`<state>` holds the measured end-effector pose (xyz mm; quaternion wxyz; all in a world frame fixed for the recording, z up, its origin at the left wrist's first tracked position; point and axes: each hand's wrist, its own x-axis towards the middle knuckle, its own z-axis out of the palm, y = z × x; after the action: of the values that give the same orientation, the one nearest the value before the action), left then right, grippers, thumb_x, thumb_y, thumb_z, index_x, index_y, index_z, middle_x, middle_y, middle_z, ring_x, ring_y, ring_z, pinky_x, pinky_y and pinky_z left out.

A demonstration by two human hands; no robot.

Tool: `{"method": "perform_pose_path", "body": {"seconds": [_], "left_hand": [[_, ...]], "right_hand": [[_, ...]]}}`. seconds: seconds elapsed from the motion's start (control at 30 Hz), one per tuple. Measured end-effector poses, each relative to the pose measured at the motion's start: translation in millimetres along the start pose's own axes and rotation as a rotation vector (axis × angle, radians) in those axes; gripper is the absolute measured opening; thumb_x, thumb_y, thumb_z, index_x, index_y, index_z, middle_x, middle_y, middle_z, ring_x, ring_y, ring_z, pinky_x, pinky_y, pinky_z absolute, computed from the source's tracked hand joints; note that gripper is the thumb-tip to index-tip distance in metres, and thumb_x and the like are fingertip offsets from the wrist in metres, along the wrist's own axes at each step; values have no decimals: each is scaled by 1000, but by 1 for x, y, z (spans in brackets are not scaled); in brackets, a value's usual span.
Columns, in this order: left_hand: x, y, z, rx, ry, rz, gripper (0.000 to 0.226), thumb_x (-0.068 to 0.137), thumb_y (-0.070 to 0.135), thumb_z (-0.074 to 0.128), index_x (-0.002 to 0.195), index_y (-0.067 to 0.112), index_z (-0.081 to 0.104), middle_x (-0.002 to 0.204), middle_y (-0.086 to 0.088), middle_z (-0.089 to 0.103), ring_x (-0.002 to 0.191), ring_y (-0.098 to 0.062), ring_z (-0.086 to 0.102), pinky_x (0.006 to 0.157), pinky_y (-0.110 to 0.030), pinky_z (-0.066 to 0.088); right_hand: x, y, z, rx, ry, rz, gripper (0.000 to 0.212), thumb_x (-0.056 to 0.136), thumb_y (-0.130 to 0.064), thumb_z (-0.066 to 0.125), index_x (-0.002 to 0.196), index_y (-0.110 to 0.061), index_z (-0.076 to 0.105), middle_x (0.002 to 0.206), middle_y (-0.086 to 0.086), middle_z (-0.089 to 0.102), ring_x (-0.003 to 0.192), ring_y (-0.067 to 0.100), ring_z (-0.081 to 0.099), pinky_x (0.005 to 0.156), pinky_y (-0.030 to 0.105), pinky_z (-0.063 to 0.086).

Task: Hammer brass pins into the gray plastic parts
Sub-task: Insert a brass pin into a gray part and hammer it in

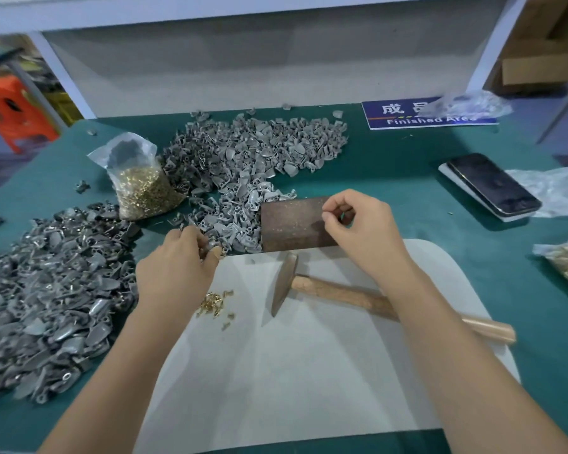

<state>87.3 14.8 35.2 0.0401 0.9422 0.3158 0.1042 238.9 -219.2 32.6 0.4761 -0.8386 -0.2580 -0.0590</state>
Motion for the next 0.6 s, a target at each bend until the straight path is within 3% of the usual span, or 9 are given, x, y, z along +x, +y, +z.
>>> {"method": "perform_pose_path", "body": {"seconds": [0.1,0.27,0.43,0.53,0.6], "left_hand": [[-1,1,-2,27,-34,-8,29,100,52,53,119,30,57,116,2,60,93,-24,65,65,-34,47],[-1,2,-6,-49,-44,5,19,97,47,62,110,32,64,109,5,59,92,-21,61,67,-34,47],[-6,6,-11,-74,-7,45,23,102,40,56,119,25,59,120,1,52,103,-25,58,68,-37,44],[-5,16,-20,-181,40,113,18,104,38,51,119,29,54,125,4,49,99,-21,58,68,-36,41],[-2,24,-26,-291,46,135,13,104,37,50,116,32,50,117,10,55,89,-16,59,68,-37,42]], "right_hand": [[0,0,1,-17,-6,5,16,88,-19,71,84,-33,65,81,-15,69,80,13,64,78,43,56],[-1,1,0,-21,-7,10,15,88,-19,71,84,-33,66,84,-14,70,81,16,65,79,44,56],[0,0,1,-32,-12,17,11,90,-21,71,86,-31,68,85,-14,71,82,15,65,80,44,56],[0,0,1,-41,-11,17,13,90,-22,71,85,-33,67,86,-14,70,82,15,65,80,44,56],[0,0,1,-46,-11,14,14,91,-22,71,85,-34,67,85,-15,70,82,14,65,79,43,56]]}}
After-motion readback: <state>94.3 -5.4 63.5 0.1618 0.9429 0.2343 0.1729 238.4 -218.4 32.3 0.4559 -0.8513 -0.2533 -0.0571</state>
